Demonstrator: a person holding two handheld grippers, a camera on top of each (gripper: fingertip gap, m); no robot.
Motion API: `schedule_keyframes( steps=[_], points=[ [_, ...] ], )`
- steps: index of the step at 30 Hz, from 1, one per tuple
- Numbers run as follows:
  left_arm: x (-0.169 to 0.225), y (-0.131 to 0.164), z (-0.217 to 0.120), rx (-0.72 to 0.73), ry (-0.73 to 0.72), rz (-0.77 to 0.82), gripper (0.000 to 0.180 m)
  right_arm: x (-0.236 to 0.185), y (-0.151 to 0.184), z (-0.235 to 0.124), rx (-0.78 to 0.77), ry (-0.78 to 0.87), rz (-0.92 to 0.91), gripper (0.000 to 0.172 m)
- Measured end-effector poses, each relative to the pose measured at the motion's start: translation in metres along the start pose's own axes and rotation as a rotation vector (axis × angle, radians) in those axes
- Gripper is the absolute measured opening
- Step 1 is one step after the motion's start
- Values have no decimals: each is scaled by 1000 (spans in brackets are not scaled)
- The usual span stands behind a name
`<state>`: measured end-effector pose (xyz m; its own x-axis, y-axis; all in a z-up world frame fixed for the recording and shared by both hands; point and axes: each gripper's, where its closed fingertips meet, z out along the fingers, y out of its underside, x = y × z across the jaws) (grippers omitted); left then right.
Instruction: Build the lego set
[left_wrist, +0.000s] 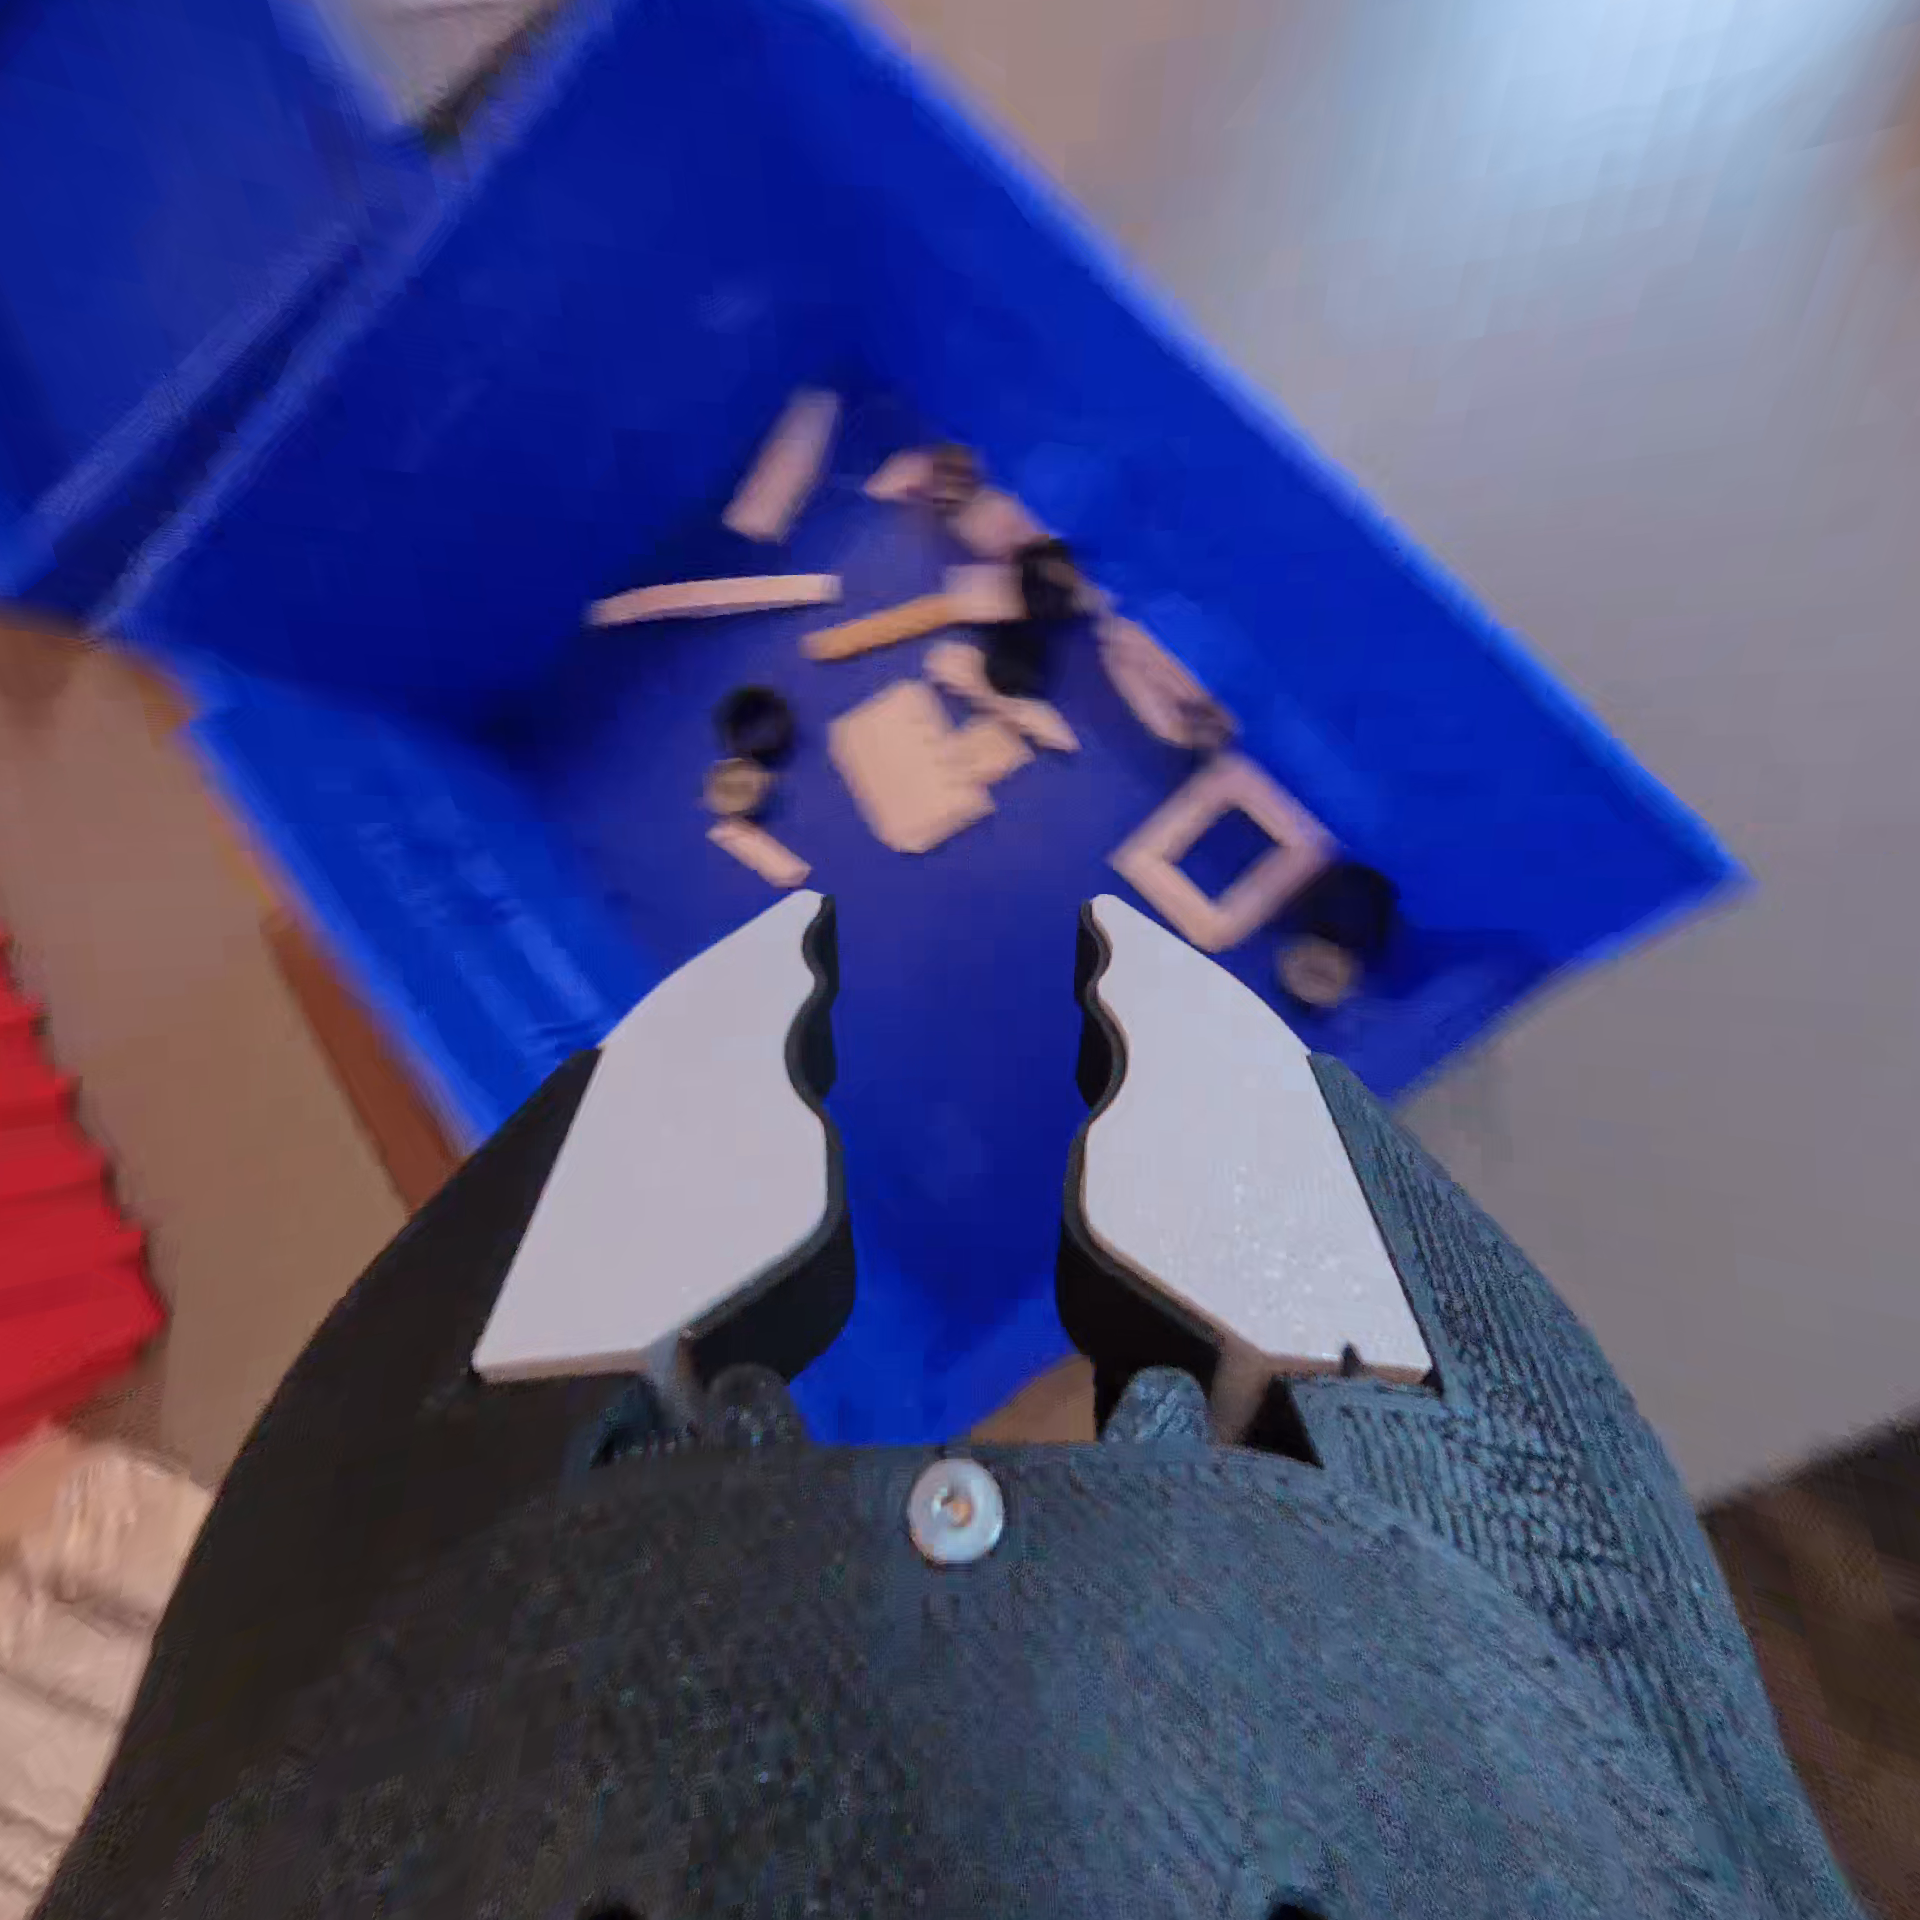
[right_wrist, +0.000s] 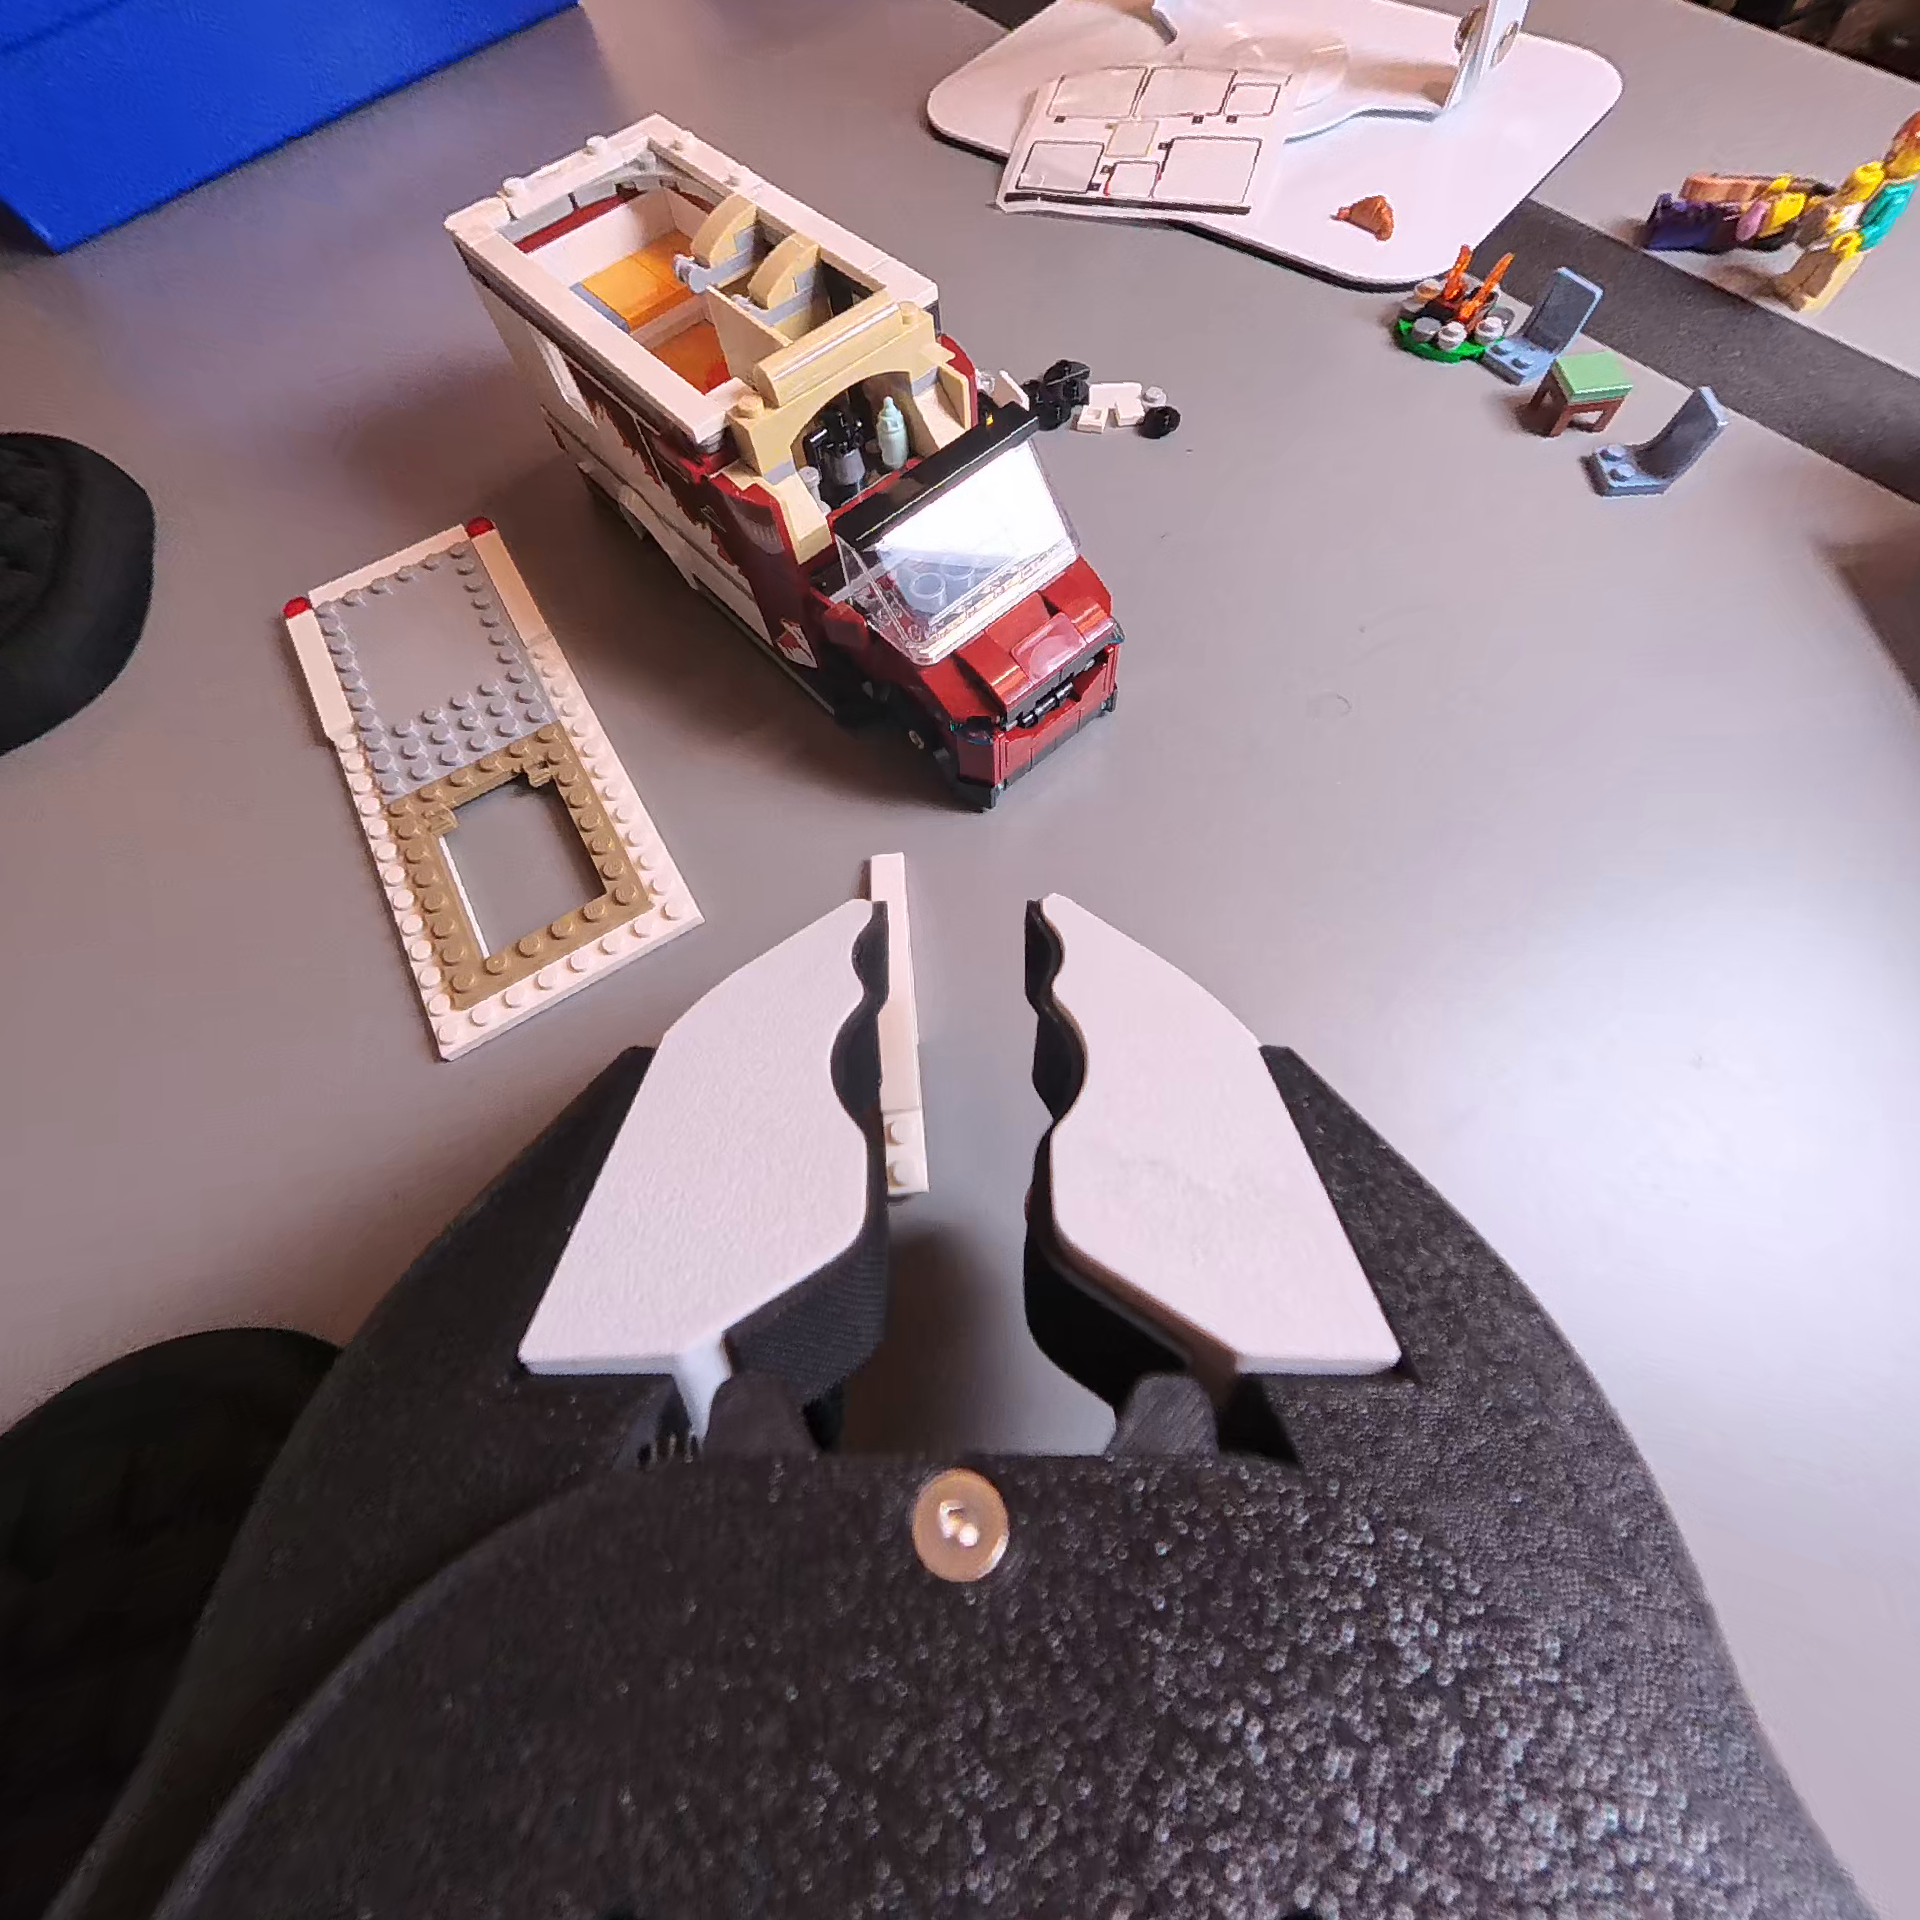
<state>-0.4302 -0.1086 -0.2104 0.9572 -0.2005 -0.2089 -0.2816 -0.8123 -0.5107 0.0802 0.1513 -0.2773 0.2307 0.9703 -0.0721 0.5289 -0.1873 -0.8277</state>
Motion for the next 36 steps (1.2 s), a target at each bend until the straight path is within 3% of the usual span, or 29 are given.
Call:
schedule_keyframes(
  steps=[2, 5, 7, 13, 17, 21, 23, 26, 28, 30, 36],
  points=[
    [49, 18, 8, -102, 105, 194, 56, -2, -1, 2, -2, -6, -5, 24],
    [81, 64, 26, -356, 192, 323, 59, -6, -2, 3, -6, -13, -22, 24],
    [96, 72, 35, -417, 249, 369, 29, -7, -3, 3, -4, -12, -26, 24],
    [126, -3, 72, -247, 174, 178, 24, -7, -3, 2, 3, -6, -21, 24],
    [139, -41, 92, -208, 197, 28, 22, -8, -2, 3, -3, -9, -23, 25],
    [142, -67, 92, -174, 258, 22, 24, -8, 0, 2, -6, -9, -30, 24],
    [114, -93, 76, -81, 202, 35, 23, -6, 0, 1, -1, -6, -27, 24],
    [29, -115, 64, -58, -24, 90, 22, -4, -1, 1, 12, -12, -12, 24],
    [-26, -105, 74, -174, -145, 191, 21, -4, 0, 1, 12, -12, -13, 24],
    [-59, -87, 96, -295, -149, 303, 25, -4, 1, 0, 12, -7, -22, 24],
    [-90, -36, 145, -575, -30, 520, 35, -3, -5, -5, 50, -1, -22, 24]
  ],
)
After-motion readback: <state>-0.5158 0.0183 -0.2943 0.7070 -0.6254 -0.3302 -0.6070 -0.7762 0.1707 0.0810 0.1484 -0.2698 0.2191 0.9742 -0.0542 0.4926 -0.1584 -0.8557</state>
